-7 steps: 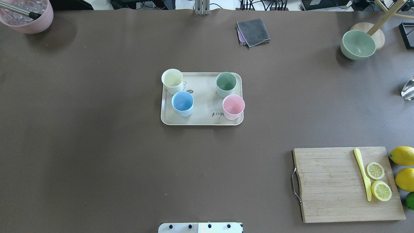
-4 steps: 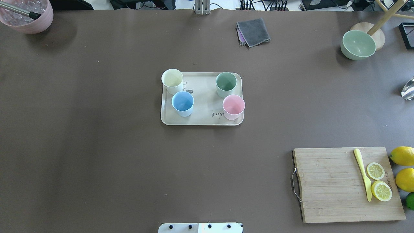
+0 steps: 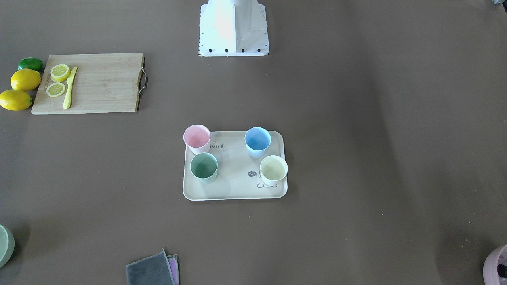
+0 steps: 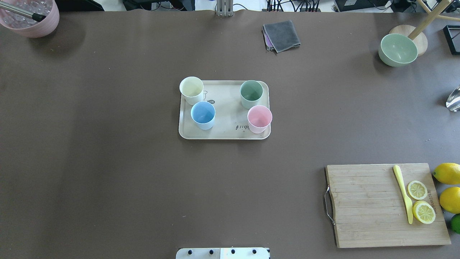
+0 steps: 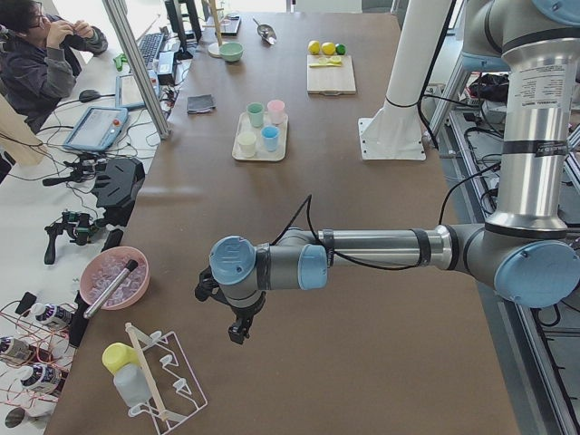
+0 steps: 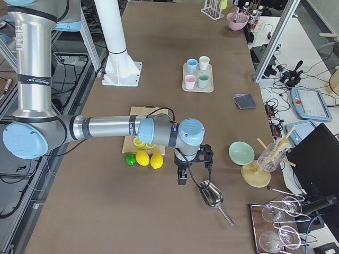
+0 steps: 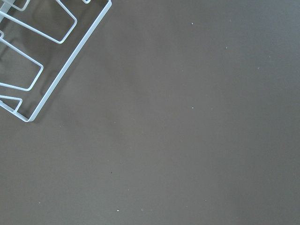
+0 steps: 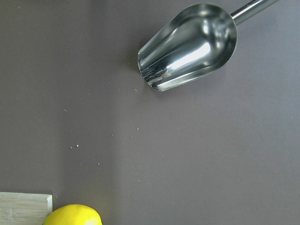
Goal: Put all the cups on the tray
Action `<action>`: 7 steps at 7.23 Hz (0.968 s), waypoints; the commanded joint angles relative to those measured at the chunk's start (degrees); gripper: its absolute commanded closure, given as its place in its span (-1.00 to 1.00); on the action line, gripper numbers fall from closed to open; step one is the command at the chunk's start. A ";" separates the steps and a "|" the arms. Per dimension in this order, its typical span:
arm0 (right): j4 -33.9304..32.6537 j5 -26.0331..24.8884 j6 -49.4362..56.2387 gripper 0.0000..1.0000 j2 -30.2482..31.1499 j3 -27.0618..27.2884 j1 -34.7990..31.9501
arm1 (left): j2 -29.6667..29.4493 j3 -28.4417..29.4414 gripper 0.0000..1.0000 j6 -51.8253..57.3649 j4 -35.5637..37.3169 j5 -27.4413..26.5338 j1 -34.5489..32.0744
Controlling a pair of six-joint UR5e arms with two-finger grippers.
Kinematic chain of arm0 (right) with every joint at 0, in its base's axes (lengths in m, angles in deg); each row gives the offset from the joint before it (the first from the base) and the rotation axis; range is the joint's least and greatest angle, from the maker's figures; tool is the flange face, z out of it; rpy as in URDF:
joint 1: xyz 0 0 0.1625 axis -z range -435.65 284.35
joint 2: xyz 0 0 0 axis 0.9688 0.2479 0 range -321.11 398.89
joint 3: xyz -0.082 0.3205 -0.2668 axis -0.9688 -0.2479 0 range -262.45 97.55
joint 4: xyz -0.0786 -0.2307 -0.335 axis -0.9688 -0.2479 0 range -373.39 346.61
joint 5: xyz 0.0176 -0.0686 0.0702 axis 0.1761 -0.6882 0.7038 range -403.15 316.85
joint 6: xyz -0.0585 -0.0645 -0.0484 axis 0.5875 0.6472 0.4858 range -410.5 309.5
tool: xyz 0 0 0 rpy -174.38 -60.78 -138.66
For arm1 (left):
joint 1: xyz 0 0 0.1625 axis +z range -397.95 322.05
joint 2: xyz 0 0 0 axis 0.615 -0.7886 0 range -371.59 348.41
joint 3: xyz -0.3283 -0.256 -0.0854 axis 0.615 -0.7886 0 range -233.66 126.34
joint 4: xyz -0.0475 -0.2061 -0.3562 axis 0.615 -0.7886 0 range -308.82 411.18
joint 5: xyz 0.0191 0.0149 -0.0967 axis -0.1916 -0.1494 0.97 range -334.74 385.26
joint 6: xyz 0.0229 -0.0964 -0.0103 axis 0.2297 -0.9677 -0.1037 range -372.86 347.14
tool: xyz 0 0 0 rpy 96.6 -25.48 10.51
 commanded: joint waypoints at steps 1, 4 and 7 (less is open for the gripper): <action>0.69 -0.01 0.02 -1.00 -0.07 -0.33 0.97 | -0.26 -0.47 -0.97 -0.02 -0.01 -0.03 0.00; 0.69 -0.01 0.11 -1.00 0.29 -0.51 1.76 | 0.26 -1.79 -0.97 0.07 0.07 -0.12 0.00; 0.69 -0.01 0.11 -1.00 0.29 -0.51 2.47 | 0.35 -1.79 -0.97 -0.02 -0.01 -0.03 0.00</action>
